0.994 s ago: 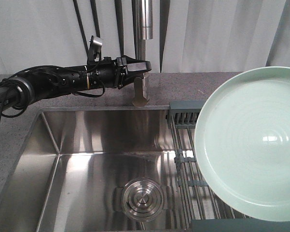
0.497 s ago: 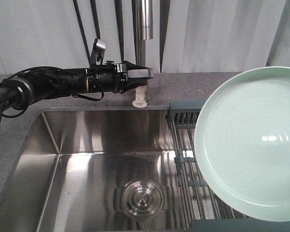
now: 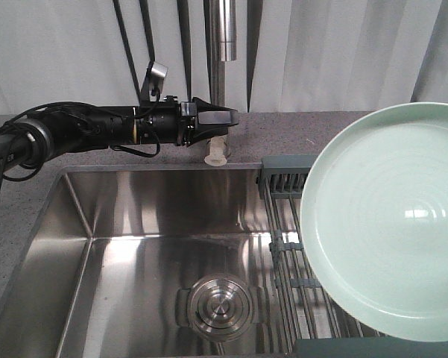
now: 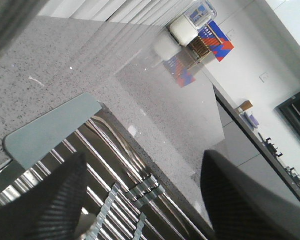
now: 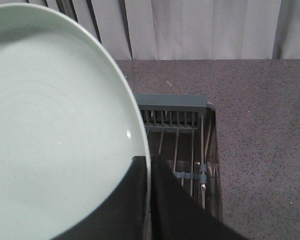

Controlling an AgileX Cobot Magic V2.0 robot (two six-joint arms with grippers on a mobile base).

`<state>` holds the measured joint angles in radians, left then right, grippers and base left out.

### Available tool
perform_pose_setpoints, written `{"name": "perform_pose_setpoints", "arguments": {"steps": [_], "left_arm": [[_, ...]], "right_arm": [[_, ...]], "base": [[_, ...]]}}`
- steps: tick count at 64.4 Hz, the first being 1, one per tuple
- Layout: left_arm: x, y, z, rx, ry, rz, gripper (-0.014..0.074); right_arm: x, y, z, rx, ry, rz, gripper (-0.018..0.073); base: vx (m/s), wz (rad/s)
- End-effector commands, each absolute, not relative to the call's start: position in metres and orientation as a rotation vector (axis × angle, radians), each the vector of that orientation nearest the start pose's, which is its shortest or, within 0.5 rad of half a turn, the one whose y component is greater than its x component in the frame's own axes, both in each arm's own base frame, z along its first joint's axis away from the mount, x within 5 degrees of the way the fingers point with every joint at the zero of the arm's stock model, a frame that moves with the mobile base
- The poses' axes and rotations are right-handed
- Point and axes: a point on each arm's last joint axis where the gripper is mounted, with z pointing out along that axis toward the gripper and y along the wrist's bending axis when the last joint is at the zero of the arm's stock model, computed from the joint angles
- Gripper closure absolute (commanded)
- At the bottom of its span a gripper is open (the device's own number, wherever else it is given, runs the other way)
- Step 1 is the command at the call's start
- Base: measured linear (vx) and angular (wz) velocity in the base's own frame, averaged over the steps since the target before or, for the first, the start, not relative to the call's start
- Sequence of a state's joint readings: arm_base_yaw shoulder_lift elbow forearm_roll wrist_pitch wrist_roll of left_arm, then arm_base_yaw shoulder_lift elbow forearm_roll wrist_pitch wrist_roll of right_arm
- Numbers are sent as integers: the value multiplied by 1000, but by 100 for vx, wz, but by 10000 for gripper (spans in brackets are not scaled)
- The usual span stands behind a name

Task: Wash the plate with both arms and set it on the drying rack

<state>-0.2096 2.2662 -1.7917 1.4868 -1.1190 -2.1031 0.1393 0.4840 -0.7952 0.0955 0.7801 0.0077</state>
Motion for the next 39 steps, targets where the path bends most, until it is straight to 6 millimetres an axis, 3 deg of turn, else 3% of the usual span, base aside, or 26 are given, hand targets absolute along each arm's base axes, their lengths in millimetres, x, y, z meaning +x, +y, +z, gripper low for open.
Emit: {"name": "perform_pose_setpoints", "arguments": {"steps": [1, 13, 25, 39], "left_arm": [[445, -189, 284, 499, 1756, -1763, 129], [456, -180, 293, 338, 1679, -1785, 129], [467, -151, 294, 256, 1658, -1744, 149], [473, -98, 303, 224, 1547, -1788, 322]], "right_arm": [[75, 16, 387, -99, 1849, 205, 563], [75, 16, 387, -99, 1849, 205, 563], [75, 16, 387, -99, 1849, 205, 563], [75, 16, 387, -99, 1853, 205, 563]], "base": [[0, 0], [0, 0], [0, 0], [0, 0]]}}
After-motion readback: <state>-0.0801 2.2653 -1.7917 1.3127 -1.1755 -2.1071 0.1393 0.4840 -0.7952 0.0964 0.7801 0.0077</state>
